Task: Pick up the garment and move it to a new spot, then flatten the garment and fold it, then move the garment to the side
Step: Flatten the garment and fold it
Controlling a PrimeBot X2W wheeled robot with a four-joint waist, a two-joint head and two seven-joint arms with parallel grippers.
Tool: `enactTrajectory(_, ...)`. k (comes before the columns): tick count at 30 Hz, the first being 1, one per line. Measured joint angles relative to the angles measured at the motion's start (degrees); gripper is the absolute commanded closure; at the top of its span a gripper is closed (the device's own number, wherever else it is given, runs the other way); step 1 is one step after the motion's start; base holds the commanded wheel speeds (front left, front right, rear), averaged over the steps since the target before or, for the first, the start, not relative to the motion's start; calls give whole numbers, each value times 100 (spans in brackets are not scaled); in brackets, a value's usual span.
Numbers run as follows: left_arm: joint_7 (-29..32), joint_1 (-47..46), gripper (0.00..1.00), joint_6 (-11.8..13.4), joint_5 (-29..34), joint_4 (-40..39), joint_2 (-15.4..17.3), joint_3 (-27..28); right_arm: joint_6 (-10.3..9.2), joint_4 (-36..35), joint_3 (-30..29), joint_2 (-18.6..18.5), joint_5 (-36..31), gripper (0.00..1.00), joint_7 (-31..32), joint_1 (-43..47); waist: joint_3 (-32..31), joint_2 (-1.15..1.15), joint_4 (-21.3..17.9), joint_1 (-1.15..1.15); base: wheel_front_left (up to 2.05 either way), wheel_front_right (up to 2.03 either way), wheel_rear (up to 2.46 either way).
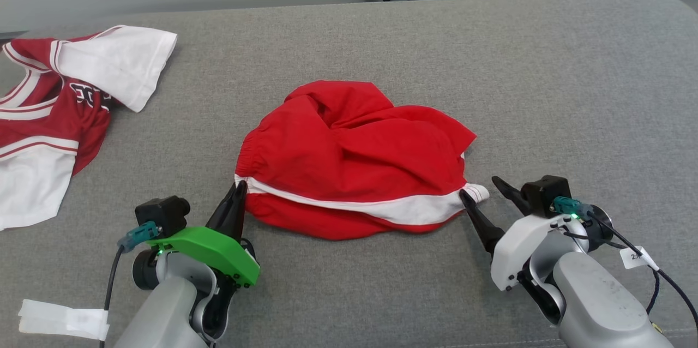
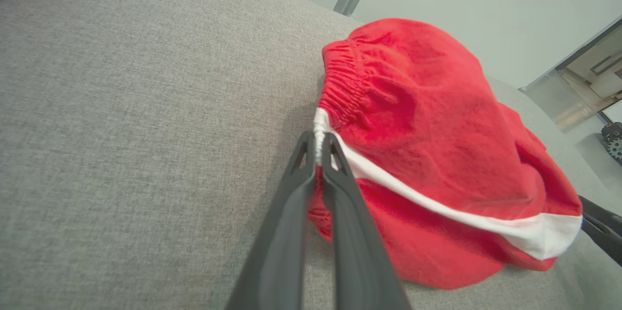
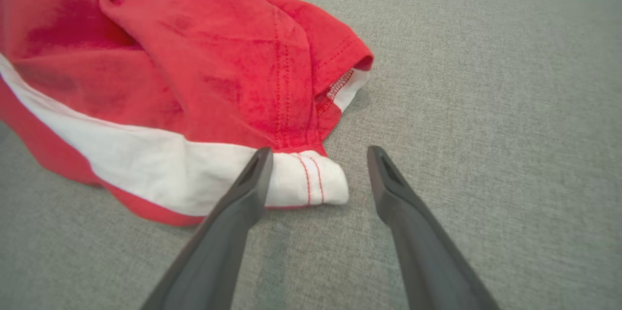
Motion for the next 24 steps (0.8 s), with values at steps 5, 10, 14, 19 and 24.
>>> enactTrajectory(5,-1,-4,100,0,38,-56,-14,-43,0,168,269,-54,226,0,52,-133,107,0,70,0,0,0,0)
enactTrajectory(10,-7,-4,100,0,38,-53,-16,-35,0,315,532,-51,470,0,98,-255,152,0,112,0,0,0,0)
enactTrajectory(14,-8,-4,100,0,38,-51,-20,-22,0,458,662,-64,704,13,103,-265,152,0,111,0,0,0,0)
enactTrajectory(19,-8,-4,100,-1,40,-46,-21,0,0,534,868,-108,816,59,107,-380,142,0,100,0,0,0,0)
enactTrajectory(24,-10,-2,100,-7,40,-18,-22,41,0,557,1073,-263,816,100,-59,-498,109,0,69,0,0,0,0)
